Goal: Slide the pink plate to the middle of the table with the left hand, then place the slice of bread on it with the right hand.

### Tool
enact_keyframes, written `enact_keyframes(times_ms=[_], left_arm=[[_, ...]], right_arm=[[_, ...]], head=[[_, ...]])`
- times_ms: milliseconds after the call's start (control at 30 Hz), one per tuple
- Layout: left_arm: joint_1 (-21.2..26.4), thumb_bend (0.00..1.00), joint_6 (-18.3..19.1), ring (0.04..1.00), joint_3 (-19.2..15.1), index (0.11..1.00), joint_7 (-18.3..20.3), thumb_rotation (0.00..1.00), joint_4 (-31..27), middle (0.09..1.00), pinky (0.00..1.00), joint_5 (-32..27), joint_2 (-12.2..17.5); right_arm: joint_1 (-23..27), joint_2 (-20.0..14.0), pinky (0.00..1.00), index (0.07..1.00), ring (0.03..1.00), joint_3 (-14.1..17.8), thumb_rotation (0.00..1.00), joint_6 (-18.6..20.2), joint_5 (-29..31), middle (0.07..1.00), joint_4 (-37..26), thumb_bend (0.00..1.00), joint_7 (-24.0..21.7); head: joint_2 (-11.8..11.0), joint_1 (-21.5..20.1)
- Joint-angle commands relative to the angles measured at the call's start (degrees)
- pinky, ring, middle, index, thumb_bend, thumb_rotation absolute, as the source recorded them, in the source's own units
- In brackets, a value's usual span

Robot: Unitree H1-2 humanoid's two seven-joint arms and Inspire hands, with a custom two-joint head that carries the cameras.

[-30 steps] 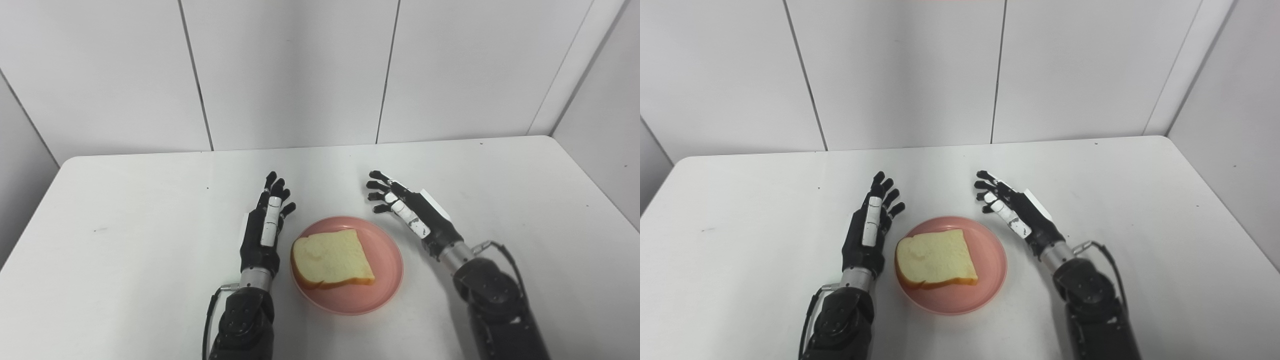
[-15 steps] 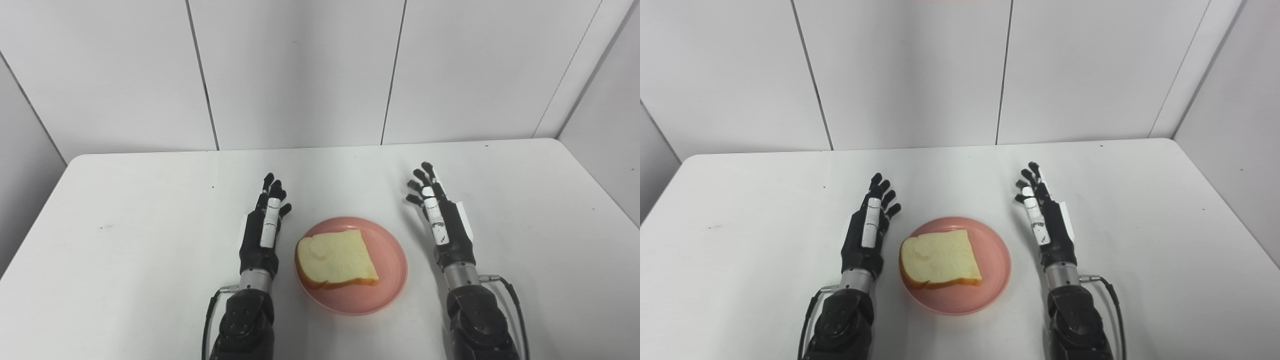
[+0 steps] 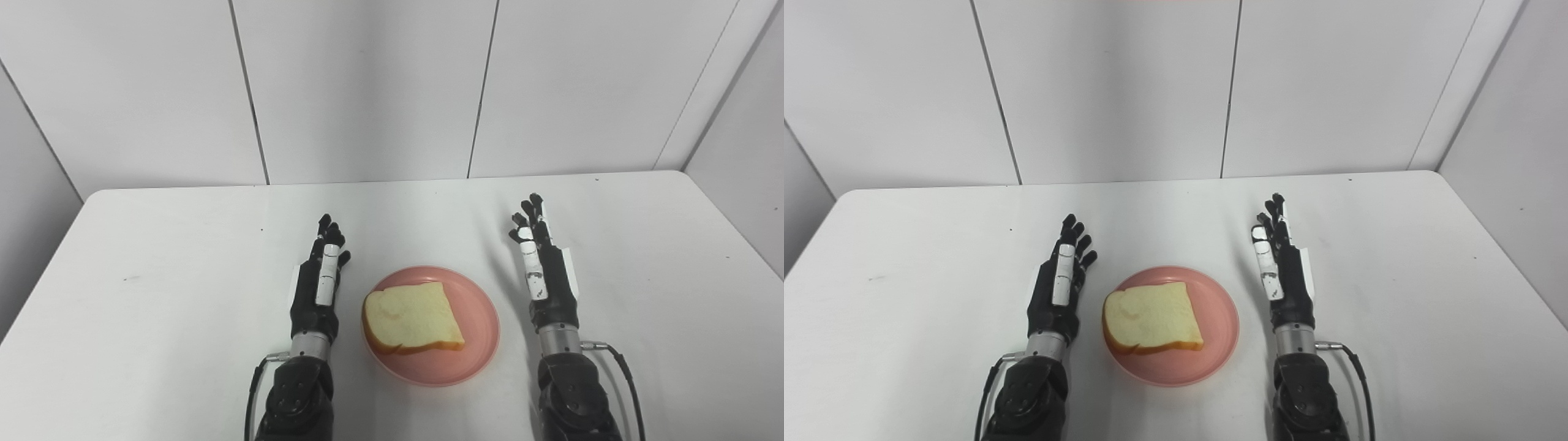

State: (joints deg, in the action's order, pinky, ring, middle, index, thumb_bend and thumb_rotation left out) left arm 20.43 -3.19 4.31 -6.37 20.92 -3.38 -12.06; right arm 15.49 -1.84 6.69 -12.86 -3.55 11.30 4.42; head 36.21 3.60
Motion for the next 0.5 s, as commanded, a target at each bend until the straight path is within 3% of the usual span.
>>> enact_keyframes(times_ms=[0,467], left_arm=[[-1.7,0.87,1.7,0.969,-0.1,0.962,-0.7,0.88,-0.1,0.986,0.93,0.3,-2.4],[-1.6,0.85,1.9,0.970,-0.3,0.964,-0.7,0.88,0.1,0.995,0.94,-0.1,-2.5]], right_arm=[[-1.3,0.4,0.86,0.975,0.907,-0.8,1.00,-2.0,1.3,0.949,0.6,0.72,-0.8],[-1.6,-0.5,0.77,0.907,0.834,-1.7,0.99,-0.6,4.1,0.899,0.4,0.75,-2.0]], head=[[0.0,0.0],[-0.2,0.2]])
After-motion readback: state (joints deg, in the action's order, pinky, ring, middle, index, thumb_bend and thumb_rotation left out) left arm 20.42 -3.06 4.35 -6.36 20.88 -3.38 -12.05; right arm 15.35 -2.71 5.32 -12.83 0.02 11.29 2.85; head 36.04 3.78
